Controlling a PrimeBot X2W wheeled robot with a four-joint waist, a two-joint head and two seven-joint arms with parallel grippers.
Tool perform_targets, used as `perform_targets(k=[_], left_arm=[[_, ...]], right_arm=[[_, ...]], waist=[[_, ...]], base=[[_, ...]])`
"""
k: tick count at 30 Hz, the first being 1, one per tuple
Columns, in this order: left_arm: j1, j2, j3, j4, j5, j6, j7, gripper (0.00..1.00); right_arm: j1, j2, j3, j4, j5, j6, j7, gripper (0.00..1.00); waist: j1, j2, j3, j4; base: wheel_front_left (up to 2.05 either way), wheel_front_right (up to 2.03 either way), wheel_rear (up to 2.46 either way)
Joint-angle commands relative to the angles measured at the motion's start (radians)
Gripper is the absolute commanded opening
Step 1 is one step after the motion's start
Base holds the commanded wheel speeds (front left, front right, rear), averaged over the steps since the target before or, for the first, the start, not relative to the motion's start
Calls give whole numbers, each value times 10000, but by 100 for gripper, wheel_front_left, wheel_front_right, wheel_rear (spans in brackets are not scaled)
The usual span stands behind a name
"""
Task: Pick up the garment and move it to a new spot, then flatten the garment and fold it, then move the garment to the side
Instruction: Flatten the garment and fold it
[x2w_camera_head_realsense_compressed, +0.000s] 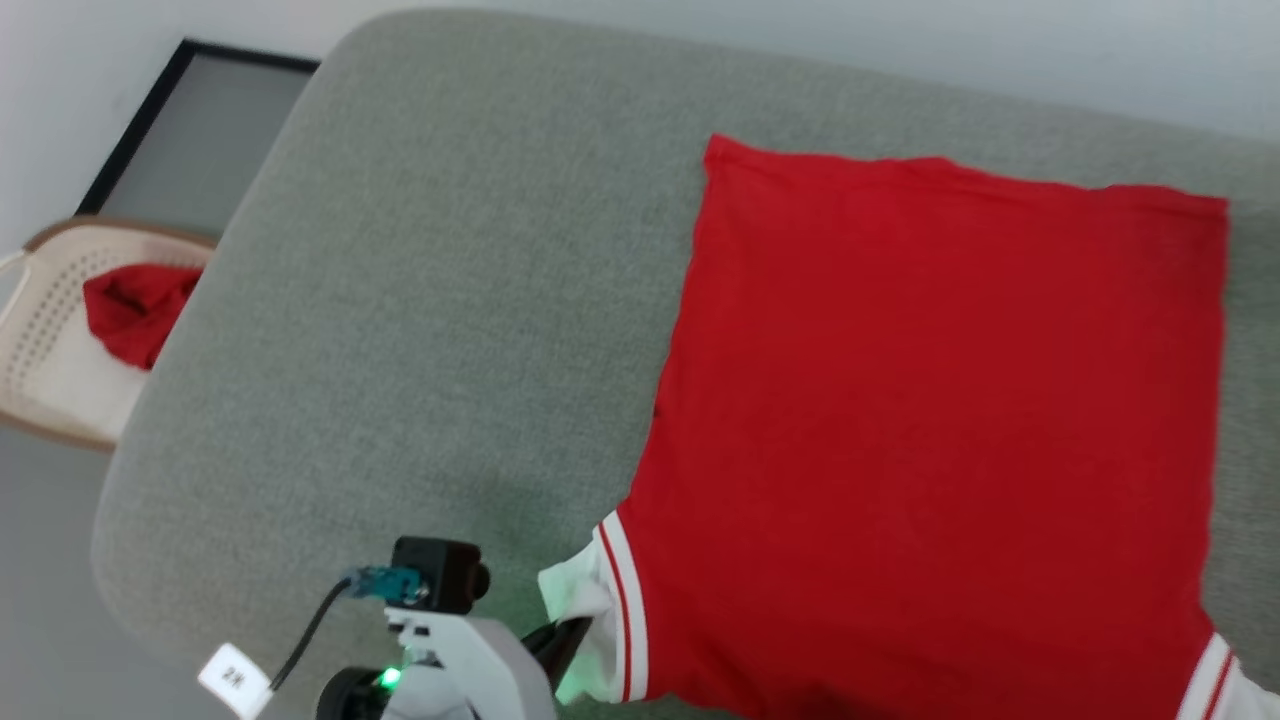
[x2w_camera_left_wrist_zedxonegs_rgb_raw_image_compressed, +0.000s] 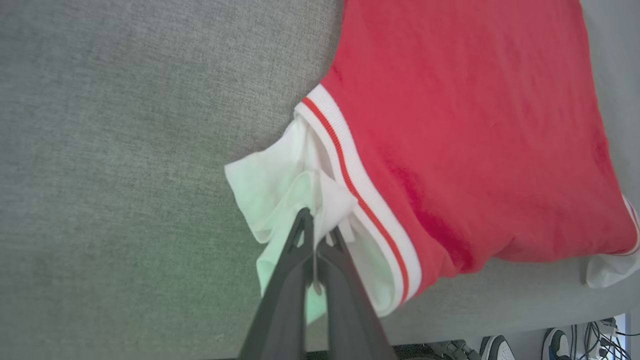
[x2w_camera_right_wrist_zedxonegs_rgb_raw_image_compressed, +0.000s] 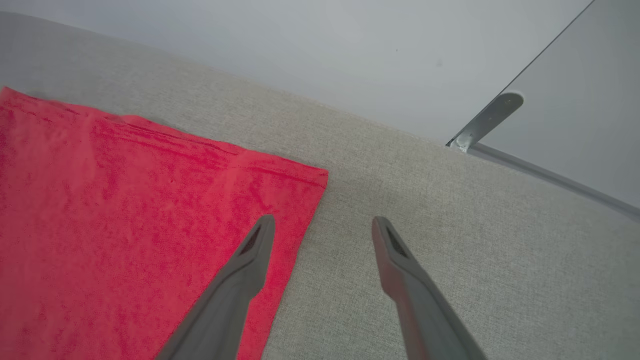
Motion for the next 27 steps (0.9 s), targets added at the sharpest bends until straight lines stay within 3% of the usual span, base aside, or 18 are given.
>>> perform_targets(k=[1, 7, 18, 19, 20, 27], left_arm=[[-262, -151, -63, 103, 106, -126, 17, 0], [-832, -655, -308, 488, 203, -546, -13, 0], [-1529, -1467, -541, 1343, 264, -1206, -290, 0], [-1550, -1529, -546, 1435, 239, -1251, -307, 0], [-1575, -1583, -552, 1521, 218, -1282, -322, 0], [-1559, -1630, -517, 2047, 151, -1418, -453, 0]], right_arm=[[-393, -15, -10, 492, -130, -11, 99, 100], [-1636, 282, -315, 2432, -596, -11, 639, 100], [-2521, 873, -929, 4440, -1591, -8, 2200, 100], [-2481, 954, -897, 4569, -1667, -2, 2374, 82], [-2467, 1022, -908, 4669, -1712, -2, 2511, 2], [-2435, 1106, -895, 4612, -1813, 23, 2784, 0]], waist=[[0, 0, 663, 564], [0, 0, 1373, 983], [0, 0, 2329, 1516], [0, 0, 2339, 1537], [0, 0, 2343, 1556], [0, 0, 1947, 1496]], base=[[0, 0, 0], [0, 0, 0], [0, 0, 0], [0, 0, 0], [0, 0, 0], [0, 0, 0]])
